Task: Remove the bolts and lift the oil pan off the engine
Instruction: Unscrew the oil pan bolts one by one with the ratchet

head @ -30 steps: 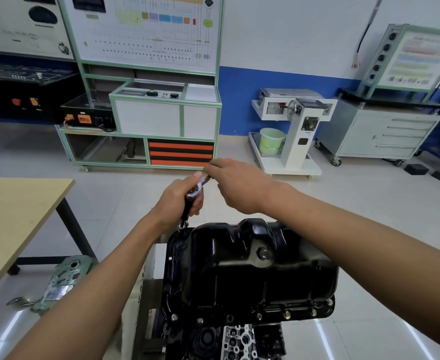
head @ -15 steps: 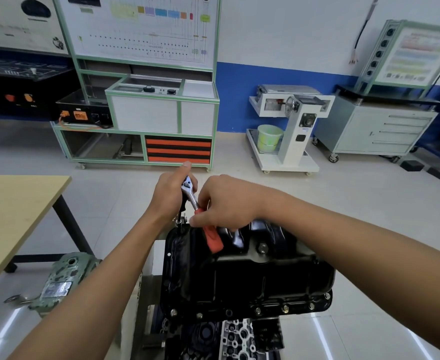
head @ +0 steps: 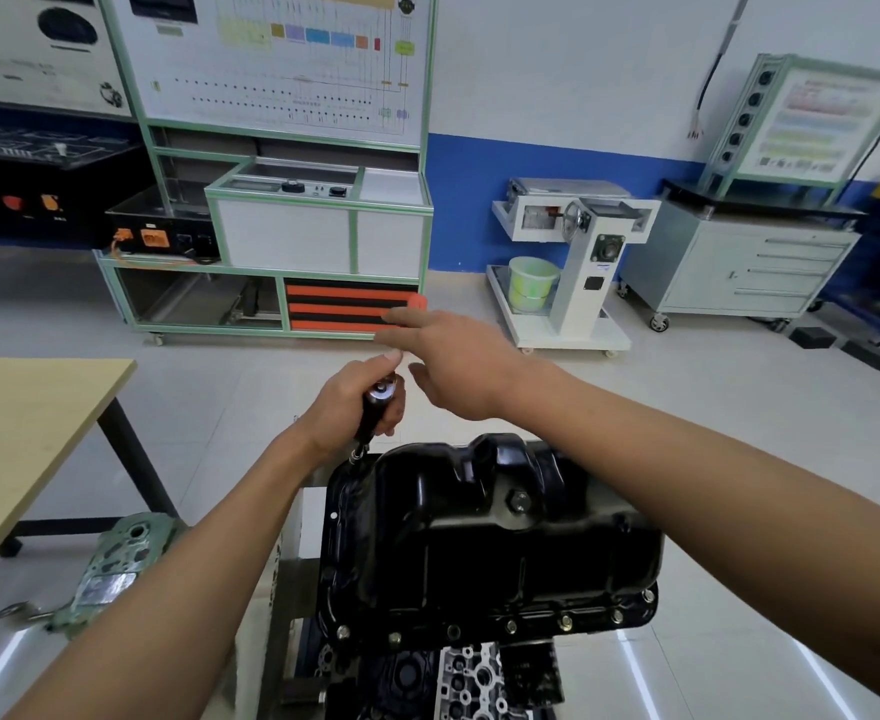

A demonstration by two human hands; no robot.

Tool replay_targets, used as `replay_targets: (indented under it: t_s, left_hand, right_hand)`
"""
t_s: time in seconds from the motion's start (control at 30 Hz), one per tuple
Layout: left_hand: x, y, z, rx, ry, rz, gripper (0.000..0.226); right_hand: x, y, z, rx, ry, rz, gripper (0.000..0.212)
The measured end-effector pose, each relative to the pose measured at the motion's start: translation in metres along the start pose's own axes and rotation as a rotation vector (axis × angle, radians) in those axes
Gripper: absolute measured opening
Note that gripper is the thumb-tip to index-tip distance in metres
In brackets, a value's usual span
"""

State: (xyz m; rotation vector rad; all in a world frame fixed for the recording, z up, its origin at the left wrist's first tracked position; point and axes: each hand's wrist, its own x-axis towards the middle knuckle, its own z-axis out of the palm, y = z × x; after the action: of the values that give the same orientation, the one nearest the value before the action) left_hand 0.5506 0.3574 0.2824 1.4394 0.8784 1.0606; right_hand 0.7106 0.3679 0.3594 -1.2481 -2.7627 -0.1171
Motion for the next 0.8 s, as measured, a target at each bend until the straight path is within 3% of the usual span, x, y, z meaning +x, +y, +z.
replay_targets:
  t_s: [0.13, 0.27, 0.47, 0.57, 0.67, 0.8]
  left_hand:
    - [0.000, -0.002, -0.004, -0.017, 0.225, 0.047, 0.069]
    - [0.004, -0.002, -0.001, -0.057, 0.394, 0.053, 0.059]
    - [0.007, -0.005, 0.006, -0.010, 0.483, 0.109, 0.065]
    - [0.006, -0.002, 0.004, -0.005, 0.480, 0.098, 0.058]
    - [0.005, 0.001, 0.000, 0.031, 0.373, 0.077, 0.061]
    - [0.002, 0.006, -0.004, 0.036, 0.228, 0.065, 0.060]
  right_hand:
    - [-0.010, 0.006, -0.010, -0.051, 0.001, 0.063, 0.033]
    - [-0.019, -0.011, -0.024, 0.094, -0.088, 0.134, 0.019]
    - [-0.021, -0.037, -0.024, 0.235, -0.175, 0.094, 0.045]
    - [-0.019, -0.030, -0.028, 0.260, -0.218, 0.121, 0.043]
    - [-0.016, -0.016, -0.032, 0.157, -0.228, 0.127, 0.042]
    - [-0.009, -0.006, -0.024, -0.132, -0.085, 0.166, 0.011]
